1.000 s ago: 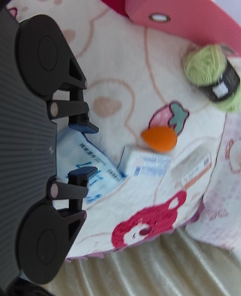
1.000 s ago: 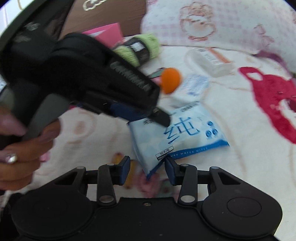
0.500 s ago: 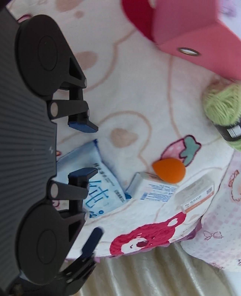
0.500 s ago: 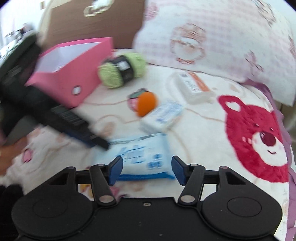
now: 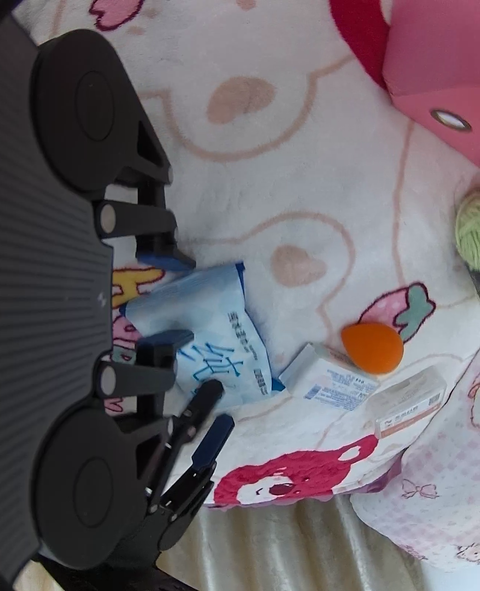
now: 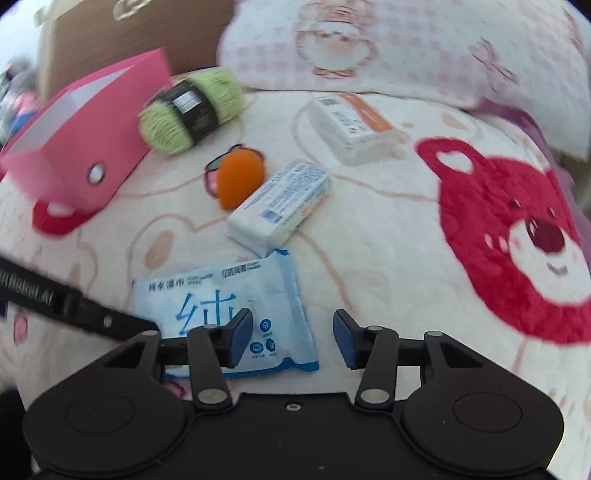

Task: Organize objects
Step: 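Close the left tool fingers on the wet-wipes pack edge, then lift the wet-wipes pack with the left tool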

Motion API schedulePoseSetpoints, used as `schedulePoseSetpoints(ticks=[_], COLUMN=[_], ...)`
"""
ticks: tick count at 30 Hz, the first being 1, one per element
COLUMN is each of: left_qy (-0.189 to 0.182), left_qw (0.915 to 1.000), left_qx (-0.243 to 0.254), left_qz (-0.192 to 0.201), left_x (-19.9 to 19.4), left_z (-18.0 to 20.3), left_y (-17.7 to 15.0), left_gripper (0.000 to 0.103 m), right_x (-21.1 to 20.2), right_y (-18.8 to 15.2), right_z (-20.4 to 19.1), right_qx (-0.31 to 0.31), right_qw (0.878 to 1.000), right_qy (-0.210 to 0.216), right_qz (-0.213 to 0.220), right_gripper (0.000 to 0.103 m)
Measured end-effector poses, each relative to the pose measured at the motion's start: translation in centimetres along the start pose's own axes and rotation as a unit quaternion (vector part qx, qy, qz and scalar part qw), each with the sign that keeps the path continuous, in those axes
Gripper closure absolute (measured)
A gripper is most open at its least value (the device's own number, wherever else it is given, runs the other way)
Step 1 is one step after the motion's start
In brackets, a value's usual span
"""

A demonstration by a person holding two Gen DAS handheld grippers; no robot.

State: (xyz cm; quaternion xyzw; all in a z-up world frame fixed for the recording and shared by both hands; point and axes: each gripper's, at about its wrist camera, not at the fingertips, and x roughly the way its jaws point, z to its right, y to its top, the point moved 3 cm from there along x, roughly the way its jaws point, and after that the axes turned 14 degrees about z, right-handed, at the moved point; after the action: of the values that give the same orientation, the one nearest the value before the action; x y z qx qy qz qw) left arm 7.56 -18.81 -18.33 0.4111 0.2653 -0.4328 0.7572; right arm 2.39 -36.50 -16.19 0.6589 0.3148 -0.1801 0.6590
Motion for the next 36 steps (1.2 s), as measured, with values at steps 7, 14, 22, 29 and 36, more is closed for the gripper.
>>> schedulePoseSetpoints(ticks=[7, 14, 22, 29, 36], left_qy=[-0.007, -0.004, 0.009, 0.017, 0.022], left_qw=[0.9996, 0.9991, 0.9953, 0.9943, 0.9923], left_qx=[0.016, 0.036, 0.084, 0.097, 0.113], left_qz=[0.023, 0.021, 0.046, 0.041, 0.046], left_x=[-0.4, -0.8, -3.9, -6.4, -10.4], left_z=[0.2, -0.2, -0.3, -0.9, -0.9], left_y=[-0.5, -0.4, -0.5, 0.0, 0.3], left_gripper=[0.078, 0.078, 0.076, 0.073, 0.073], right_x=[-0.2, -1.3, -2.3, -4.1, -6.4], right_y=[0.0, -0.5, -1.3, 0.2, 1.3], right_z=[-0.7, -3.5, -5.5, -8.9, -11.9], right_qx=[0.028, 0.029, 0.067, 0.052, 0.041], right_qw=[0.997, 0.999, 0.997, 0.999, 0.999], right_qy=[0.069, 0.023, 0.027, 0.008, 0.005], right_qz=[-0.015, -0.034, -0.008, 0.01, -0.006], right_gripper=[0.049, 0.051, 0.051, 0.051, 0.048])
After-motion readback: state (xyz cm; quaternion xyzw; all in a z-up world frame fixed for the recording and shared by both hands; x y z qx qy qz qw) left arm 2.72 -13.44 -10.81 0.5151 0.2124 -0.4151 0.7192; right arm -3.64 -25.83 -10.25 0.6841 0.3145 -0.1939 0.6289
